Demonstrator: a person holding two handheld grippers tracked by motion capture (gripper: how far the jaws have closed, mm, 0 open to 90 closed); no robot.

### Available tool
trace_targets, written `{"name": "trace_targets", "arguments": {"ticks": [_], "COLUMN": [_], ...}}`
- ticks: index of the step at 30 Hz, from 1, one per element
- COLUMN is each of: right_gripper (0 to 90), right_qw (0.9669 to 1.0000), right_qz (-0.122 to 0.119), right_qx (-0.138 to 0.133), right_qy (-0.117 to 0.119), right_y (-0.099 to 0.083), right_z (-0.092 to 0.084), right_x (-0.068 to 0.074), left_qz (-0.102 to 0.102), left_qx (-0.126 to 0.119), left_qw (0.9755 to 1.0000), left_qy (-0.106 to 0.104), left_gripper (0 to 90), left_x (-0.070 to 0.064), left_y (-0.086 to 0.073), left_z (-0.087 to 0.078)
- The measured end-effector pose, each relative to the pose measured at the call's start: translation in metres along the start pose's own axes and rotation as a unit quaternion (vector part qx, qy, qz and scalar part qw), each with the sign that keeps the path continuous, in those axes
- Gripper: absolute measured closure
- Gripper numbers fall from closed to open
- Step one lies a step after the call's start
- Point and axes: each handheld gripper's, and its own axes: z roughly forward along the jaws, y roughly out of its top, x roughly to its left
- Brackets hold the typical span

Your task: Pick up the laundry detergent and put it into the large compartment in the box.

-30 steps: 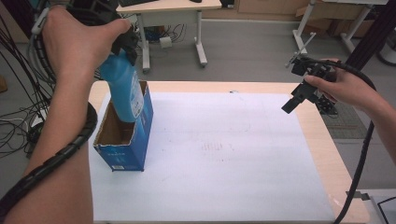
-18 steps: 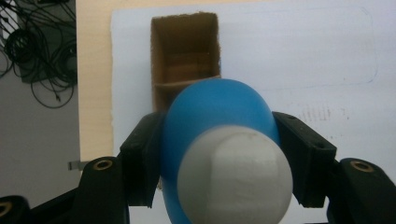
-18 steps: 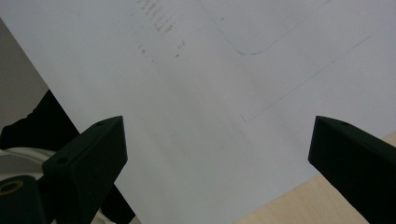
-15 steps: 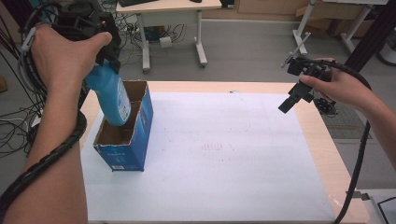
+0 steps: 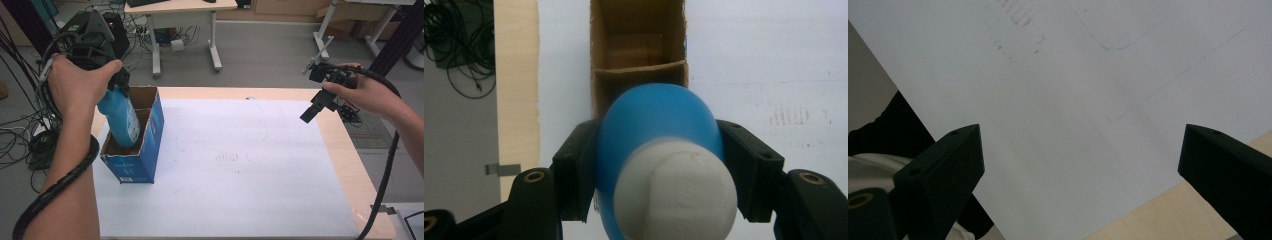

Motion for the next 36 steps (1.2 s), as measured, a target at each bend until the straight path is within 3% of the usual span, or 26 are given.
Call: {"name": "trace_targets", "arguments": {"ticks": [14, 20, 36], "right_gripper": [4.7, 4.7, 4.7], "right_qw": [1.0000, 1.0000, 1.0000], "right_qz": [0.004, 0.005, 0.008], "right_qx": [0.000, 0.000, 0.001], "right_qy": [-0.001, -0.002, -0.002], "right_y": [-0.002, -0.001, -0.003], "right_z": [0.002, 0.004, 0.007], "right_x": [0.000, 0.001, -0.002], "left_qz": [-0.010, -0.007, -0.008], "left_qx": [0.018, 0.027, 0.037], "left_qw": [0.9998, 0.9996, 0.9993], "left_qy": [-0.001, 0.005, -0.003], "left_gripper": [38.3, 38.3, 38.3], "left_x": [0.008, 0.004, 0.007], "left_y": [-0.006, -0.006, -0.007], "left_z": [0.040, 0.056, 0.088]}}
